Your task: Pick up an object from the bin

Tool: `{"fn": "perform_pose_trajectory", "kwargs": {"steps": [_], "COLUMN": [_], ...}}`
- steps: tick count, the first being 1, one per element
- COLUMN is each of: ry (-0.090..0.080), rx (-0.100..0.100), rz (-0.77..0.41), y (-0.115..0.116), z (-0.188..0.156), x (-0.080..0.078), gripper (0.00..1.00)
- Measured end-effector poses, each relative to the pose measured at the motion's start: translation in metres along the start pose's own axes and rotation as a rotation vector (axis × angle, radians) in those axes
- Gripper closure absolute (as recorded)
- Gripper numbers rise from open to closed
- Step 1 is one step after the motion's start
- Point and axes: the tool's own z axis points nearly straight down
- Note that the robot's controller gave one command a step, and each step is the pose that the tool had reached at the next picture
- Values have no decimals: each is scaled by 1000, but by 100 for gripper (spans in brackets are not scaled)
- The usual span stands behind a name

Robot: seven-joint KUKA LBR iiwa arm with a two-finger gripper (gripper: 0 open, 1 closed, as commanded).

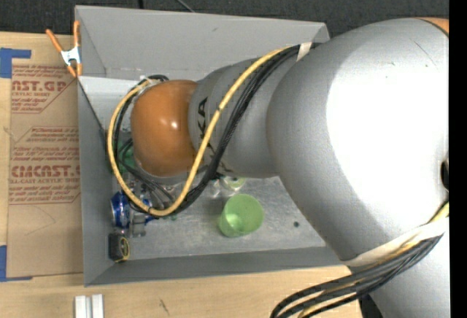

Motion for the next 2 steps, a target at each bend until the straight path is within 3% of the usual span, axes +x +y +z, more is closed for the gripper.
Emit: {"fn": "perform_pose_trajectory", "kwargs": {"steps": [1, 2], "ry": [-11, -2], "rx": [-3, 0], "rz": [17, -311], "y": [-9, -9], "z": [-159, -147], "x": [-15, 5], "gripper": [100, 100]}}
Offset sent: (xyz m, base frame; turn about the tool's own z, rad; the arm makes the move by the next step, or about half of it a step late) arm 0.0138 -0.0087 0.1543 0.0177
